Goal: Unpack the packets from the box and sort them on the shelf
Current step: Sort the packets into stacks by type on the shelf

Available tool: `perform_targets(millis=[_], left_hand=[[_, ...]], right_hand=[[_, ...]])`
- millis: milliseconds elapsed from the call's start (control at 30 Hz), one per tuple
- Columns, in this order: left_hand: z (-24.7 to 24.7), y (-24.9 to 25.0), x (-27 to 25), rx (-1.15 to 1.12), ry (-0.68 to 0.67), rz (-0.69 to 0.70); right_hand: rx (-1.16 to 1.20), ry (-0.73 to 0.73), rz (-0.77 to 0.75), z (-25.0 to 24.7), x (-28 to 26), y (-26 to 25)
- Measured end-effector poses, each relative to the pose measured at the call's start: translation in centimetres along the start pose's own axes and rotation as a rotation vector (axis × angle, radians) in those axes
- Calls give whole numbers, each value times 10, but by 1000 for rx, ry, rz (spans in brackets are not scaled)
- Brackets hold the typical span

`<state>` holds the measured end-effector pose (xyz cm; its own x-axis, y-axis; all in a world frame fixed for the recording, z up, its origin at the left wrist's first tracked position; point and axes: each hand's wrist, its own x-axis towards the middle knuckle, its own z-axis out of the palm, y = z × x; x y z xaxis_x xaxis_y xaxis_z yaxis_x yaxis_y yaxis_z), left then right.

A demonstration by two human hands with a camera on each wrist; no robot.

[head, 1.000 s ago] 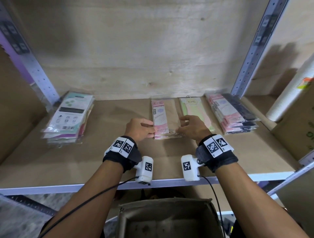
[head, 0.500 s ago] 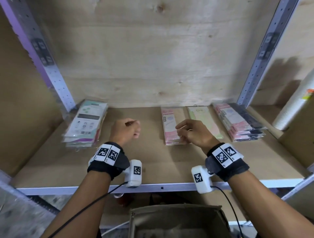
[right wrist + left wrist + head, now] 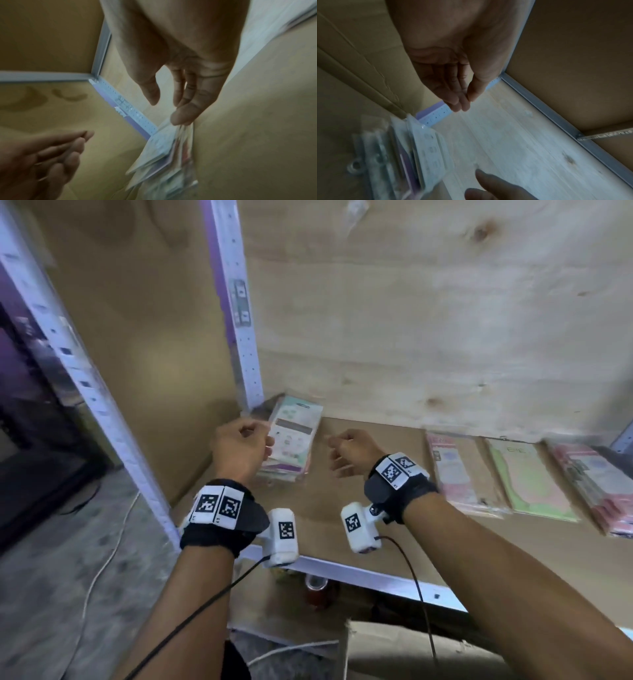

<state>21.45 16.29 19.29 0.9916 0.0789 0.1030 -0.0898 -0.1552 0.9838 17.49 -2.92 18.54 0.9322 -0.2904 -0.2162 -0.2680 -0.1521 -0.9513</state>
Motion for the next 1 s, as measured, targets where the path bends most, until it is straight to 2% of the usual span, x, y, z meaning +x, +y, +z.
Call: perform_targets(millis=[200, 300, 433, 600, 700, 833, 933, 1000], left_hand=[[-19, -1, 2, 7, 104, 8], [-17, 1, 2, 3, 92, 6], [-10, 3, 3, -8, 73, 1], [9, 4, 2, -50, 0, 2], [30, 3, -1, -47, -110, -91], [67, 0, -18, -170, -399, -335], [91, 4, -35, -275, -564, -432], [106, 10, -44, -397, -603, -473]], right_hand=[[-164, -9, -96, 62, 47, -4], [-174, 12, -16, 70, 56, 8], [-122, -51, 75, 53, 56, 21], [-46, -103, 18, 3, 33, 30], [74, -137, 7, -36, 7, 34], [116, -114, -44, -89, -32, 39], [53, -104, -163, -122, -60, 40], [-32, -45, -287, -139, -76, 40]])
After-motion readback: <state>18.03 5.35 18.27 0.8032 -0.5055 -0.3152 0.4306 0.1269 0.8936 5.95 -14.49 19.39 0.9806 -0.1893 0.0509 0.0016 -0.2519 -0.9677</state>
